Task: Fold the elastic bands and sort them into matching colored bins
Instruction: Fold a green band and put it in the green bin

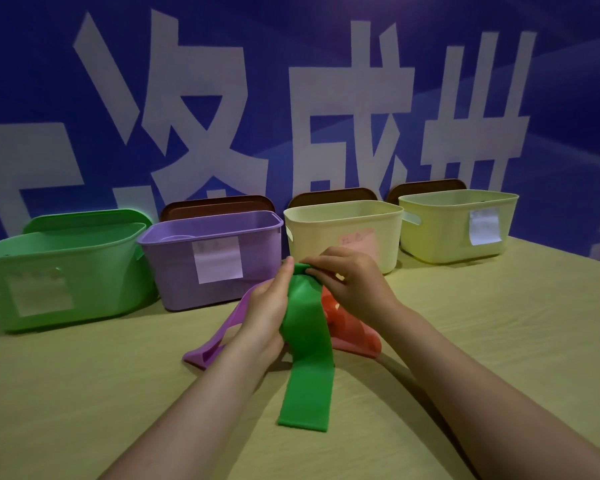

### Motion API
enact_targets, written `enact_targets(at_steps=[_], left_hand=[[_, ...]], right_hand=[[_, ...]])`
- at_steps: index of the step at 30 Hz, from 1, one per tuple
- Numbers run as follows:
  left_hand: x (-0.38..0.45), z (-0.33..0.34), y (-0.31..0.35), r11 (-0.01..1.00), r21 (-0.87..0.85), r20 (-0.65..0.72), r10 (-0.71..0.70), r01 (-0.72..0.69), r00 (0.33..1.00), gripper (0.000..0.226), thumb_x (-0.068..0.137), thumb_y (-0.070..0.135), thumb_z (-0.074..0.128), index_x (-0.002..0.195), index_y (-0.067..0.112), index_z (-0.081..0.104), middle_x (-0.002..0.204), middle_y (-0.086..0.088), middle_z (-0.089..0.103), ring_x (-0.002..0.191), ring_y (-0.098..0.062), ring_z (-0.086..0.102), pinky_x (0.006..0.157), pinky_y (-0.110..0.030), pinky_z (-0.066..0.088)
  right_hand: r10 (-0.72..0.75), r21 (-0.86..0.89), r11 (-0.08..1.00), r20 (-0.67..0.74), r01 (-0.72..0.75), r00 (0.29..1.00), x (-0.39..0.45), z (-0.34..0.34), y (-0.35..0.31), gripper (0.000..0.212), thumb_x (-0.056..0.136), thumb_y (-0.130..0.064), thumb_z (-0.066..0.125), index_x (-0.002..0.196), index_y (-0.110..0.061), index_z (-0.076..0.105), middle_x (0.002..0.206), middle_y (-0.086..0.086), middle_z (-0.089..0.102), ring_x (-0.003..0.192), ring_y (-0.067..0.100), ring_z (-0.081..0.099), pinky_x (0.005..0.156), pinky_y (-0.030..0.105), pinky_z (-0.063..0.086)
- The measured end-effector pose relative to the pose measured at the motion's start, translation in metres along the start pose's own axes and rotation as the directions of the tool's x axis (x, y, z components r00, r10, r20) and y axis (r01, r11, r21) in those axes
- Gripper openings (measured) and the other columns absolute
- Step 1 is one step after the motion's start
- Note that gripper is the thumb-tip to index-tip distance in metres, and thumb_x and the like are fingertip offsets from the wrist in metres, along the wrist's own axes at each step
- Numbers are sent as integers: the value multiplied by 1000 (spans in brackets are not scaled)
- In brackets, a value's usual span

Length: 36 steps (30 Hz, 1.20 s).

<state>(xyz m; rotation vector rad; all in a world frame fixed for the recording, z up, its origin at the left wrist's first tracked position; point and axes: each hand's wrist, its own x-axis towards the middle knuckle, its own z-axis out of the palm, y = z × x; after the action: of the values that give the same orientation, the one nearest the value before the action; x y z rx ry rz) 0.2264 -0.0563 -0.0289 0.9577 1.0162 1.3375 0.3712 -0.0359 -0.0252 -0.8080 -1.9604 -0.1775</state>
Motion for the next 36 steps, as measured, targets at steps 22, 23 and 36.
enact_targets(at_steps=[22, 23, 36], left_hand=[[7, -2, -11, 967, 154, 86, 190, -202, 978, 22, 97, 17, 50, 114, 13, 64, 100, -12, 71, 96, -25, 68, 87, -39, 53], [7, -2, -11, 967, 148, 92, 194, -206, 977, 22, 97, 16, 50, 112, 11, 65, 99, -13, 71, 95, -25, 67, 85, -37, 53], [3, -8, -1, 933, 123, 93, 328, -338, 940, 16, 93, 21, 58, 97, 16, 73, 94, -14, 74, 95, -30, 69, 90, -45, 53]], right_hand=[[506, 443, 682, 290, -582, 813, 5, -2, -11, 18, 91, -20, 64, 103, -12, 73, 90, 1, 72, 81, 3, 66, 69, 15, 52], [510, 434, 690, 277, -579, 815, 5, -2, -11, 17, 90, -20, 65, 102, -12, 73, 91, 4, 72, 82, 6, 66, 69, 16, 53], [489, 644, 581, 213, -498, 846, 8, -10, -27, 14, 86, -6, 66, 88, -18, 73, 71, -9, 72, 66, -1, 64, 60, 13, 50]])
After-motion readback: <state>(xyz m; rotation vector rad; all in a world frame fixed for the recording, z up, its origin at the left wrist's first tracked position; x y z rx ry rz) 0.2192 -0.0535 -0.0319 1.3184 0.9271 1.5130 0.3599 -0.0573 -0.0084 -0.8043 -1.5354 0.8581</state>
